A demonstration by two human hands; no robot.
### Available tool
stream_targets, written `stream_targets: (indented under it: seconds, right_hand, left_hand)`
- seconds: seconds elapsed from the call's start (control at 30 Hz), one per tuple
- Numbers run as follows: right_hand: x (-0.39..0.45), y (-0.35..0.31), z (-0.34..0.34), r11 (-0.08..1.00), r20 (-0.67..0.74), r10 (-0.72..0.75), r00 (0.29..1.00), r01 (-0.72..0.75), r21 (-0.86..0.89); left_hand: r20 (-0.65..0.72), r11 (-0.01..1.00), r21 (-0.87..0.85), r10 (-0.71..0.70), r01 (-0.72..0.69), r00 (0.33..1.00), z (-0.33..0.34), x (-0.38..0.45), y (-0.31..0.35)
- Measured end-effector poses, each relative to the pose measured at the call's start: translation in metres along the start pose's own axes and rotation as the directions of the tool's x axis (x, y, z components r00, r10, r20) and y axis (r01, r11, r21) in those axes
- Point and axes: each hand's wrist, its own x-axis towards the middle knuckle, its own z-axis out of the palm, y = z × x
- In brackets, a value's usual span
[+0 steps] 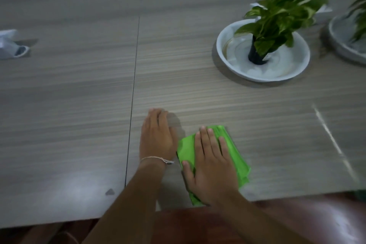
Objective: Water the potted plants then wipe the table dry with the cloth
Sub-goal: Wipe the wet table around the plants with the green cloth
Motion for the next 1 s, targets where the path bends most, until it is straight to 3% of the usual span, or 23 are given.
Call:
stream_targets:
  seconds: [0.27, 0.4, 0.83, 1.0]
  right_hand:
    - [-0.012, 0.012, -0.002, 0.994, -0.018, -0.040, 0.999, 0.042, 0.101]
    - [-0.003, 0.051, -0.007, 0.993, -0.048, -0.025, 0.999, 0.031, 0.116]
    - [-0.012, 0.317, -0.061, 0.977, -0.065, 0.203, 0.977, -0.207, -0.056]
    - [-0.036, 0.375, -0.075, 0.956, -0.085, 0.277, 0.957, -0.284, -0.074]
  left_hand:
    - [-0.032, 0.997, 0.074, 0.038, -0.036, 0.999, 0.009, 0.002, -0.008]
    - [-0.052, 0.998, 0.058, -0.014, 0.017, 0.999, 0.023, -0.003, 0.009]
    - [0.051, 0.988, 0.042, 0.149, -0.151, 0.988, 0.109, -0.016, 0.232]
    - [0.114, 0.981, 0.077, 0.170, -0.179, 0.979, 0.131, -0.008, 0.284]
